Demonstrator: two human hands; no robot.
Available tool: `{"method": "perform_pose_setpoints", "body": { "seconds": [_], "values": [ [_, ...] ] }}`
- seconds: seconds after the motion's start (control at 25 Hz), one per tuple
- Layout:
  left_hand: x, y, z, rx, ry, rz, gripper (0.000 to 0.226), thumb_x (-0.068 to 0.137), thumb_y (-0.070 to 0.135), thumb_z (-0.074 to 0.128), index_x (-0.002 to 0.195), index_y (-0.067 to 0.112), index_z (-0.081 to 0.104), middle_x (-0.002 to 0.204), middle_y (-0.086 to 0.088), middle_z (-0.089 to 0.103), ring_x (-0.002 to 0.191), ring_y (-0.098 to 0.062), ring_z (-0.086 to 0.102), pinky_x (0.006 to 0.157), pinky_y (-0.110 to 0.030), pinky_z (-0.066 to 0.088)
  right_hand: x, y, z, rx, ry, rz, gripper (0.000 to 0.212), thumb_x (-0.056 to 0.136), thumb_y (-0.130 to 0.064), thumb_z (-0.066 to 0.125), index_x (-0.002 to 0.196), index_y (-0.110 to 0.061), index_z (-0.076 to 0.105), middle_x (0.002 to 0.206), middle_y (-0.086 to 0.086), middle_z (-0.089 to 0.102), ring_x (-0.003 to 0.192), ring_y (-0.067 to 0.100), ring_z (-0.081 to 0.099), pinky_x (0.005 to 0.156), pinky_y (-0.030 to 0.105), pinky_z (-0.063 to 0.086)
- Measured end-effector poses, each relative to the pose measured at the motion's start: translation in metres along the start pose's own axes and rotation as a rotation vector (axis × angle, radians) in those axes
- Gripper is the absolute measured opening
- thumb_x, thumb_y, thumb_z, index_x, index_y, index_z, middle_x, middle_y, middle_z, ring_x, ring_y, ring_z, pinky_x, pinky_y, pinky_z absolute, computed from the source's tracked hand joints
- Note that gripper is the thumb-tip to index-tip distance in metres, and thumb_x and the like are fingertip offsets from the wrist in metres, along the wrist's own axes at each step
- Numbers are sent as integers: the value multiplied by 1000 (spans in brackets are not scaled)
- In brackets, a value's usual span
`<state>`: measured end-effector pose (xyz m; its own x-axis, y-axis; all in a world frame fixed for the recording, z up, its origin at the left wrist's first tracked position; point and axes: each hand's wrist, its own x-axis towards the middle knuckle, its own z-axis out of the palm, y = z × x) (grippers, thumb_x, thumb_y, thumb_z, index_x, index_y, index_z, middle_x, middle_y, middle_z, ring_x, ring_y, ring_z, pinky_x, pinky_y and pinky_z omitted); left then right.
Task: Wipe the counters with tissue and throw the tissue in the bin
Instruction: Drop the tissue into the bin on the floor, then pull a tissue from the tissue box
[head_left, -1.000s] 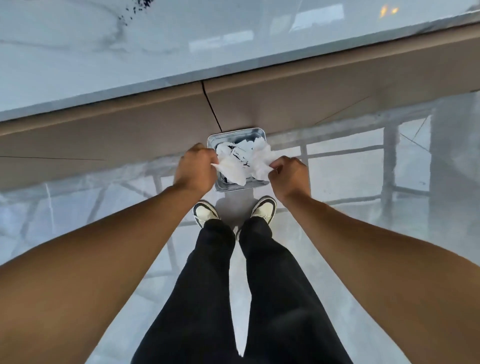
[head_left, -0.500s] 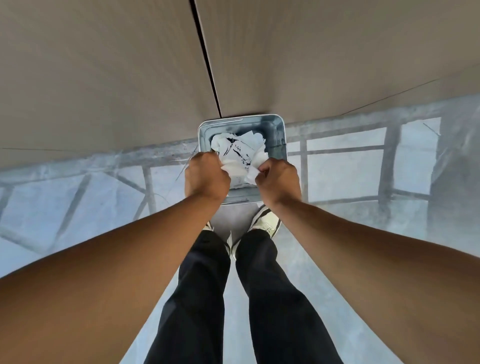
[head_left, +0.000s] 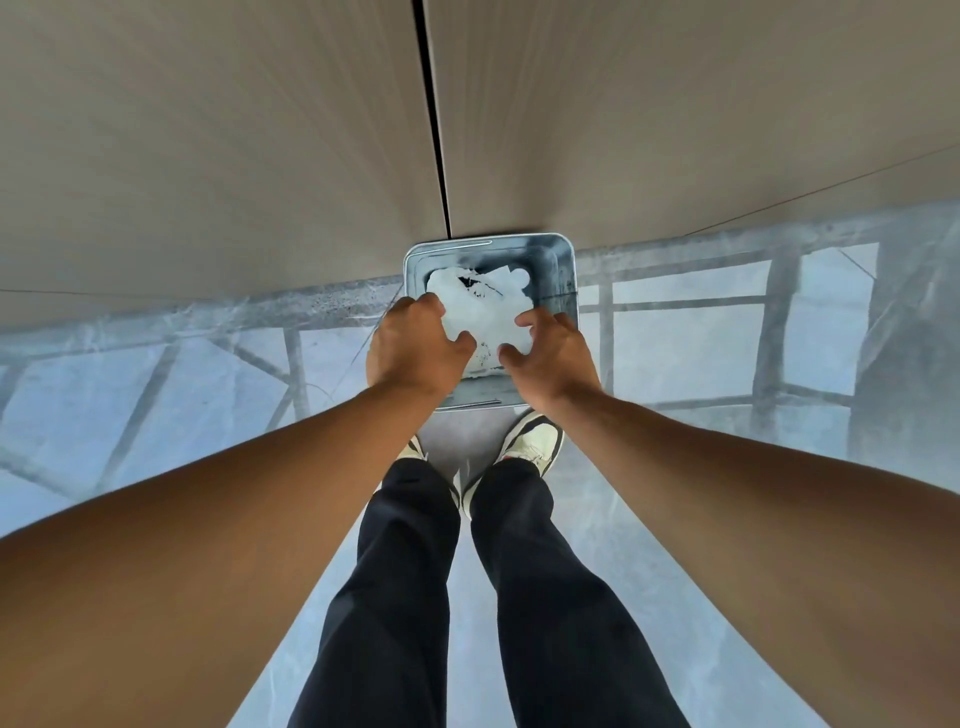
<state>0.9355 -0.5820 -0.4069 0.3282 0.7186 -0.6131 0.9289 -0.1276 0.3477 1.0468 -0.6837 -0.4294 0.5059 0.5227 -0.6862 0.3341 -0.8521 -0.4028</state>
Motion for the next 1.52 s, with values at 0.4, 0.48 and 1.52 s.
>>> {"method": "perform_pose_setpoints", "body": {
  "seconds": [0.4, 0.48, 1.52],
  "values": [
    [-68, 37, -96, 127, 33, 141, 43, 85, 37, 67, 122, 16, 64, 119, -11, 64, 104, -36, 64, 77, -36, 48, -70, -46, -88, -29, -50, -89, 62, 90, -54, 58, 142, -23, 43, 141, 6, 44, 120, 25, 54, 96, 35, 46],
    [-91, 42, -113, 170, 26, 166, 38, 88, 34, 64, 120, 15, 64, 116, -11, 64, 101, -35, 65, 75, -35, 48, -89, -49, -100, -54, -89, -78, 64, 91, -55, 56, 144, -22, 41, 142, 7, 43, 126, 28, 51, 103, 39, 44],
    [-232, 112, -321, 257, 190, 406, 41, 93, 41, 50, 122, 14, 58, 122, -11, 60, 114, -30, 58, 84, -41, 53, -274, -199, -242, -77, 52, -225, 66, 97, -48, 48, 147, -8, 32, 154, 15, 24, 137, 34, 39, 108, 39, 39]
  ]
}}
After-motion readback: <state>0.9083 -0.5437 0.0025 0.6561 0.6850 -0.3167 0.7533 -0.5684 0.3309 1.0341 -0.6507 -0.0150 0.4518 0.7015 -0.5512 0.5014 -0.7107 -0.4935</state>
